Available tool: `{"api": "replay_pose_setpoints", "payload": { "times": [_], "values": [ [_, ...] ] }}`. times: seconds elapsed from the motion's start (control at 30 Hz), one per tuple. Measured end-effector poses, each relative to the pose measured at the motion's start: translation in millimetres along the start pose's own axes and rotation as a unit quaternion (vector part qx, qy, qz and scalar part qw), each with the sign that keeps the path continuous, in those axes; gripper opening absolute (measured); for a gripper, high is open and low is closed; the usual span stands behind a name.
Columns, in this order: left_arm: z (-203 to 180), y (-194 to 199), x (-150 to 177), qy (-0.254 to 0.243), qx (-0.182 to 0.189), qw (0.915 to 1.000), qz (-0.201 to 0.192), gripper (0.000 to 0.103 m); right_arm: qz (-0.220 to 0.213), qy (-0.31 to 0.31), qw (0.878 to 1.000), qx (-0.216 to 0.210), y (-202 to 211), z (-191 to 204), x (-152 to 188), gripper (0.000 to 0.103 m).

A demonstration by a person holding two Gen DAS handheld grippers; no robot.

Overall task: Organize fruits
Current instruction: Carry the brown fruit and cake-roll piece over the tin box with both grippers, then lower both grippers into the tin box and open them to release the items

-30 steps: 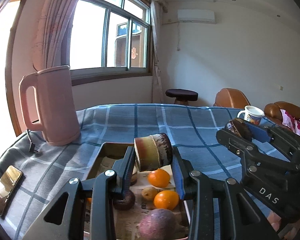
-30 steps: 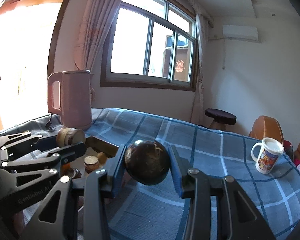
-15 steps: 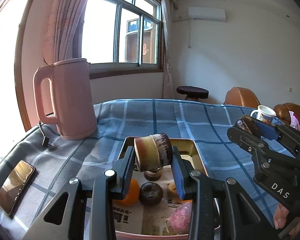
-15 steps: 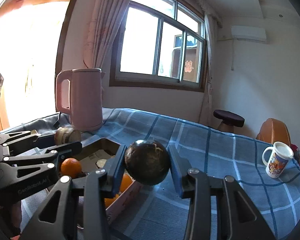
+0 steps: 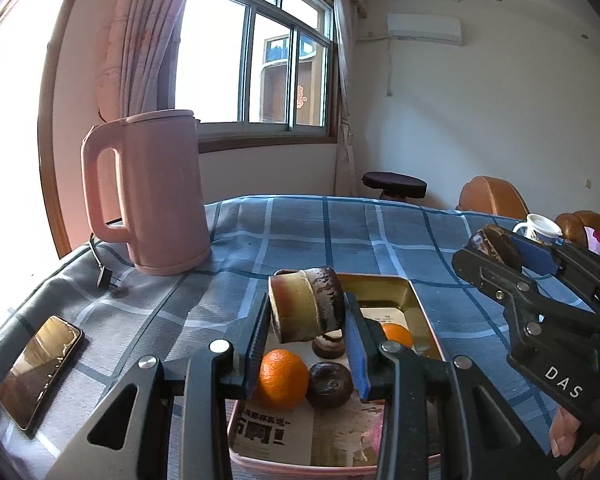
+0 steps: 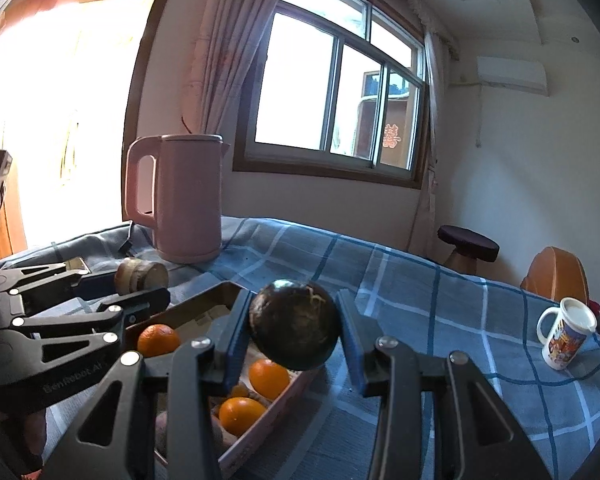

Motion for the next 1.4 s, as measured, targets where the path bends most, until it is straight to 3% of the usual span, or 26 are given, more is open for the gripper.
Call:
{"api": "replay_pose_setpoints", "payload": {
  "times": [0.87,1.4],
  "values": [
    [16,-1,11,0.01,-0.01,0.9999,0.008,0.037,0.024,0.009,1.0,-0.005,-22,20,12,0.044],
    [16,-8,17,0.006,0.001,0.9997,0.023,0.037,0.065,-0.009,0.998,-0.002,-45,16,27,0.044]
  ]
}}
Point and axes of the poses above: each gripper's, at about its wrist camera, not at the fingertips, and y roughly against the way its jaws point, z to its left, x to its underside, the point moved 7 cm from there along -y, roughly the way its jaws point, and after that the axes turned 12 degrees about -y, right-handed, at the moved point
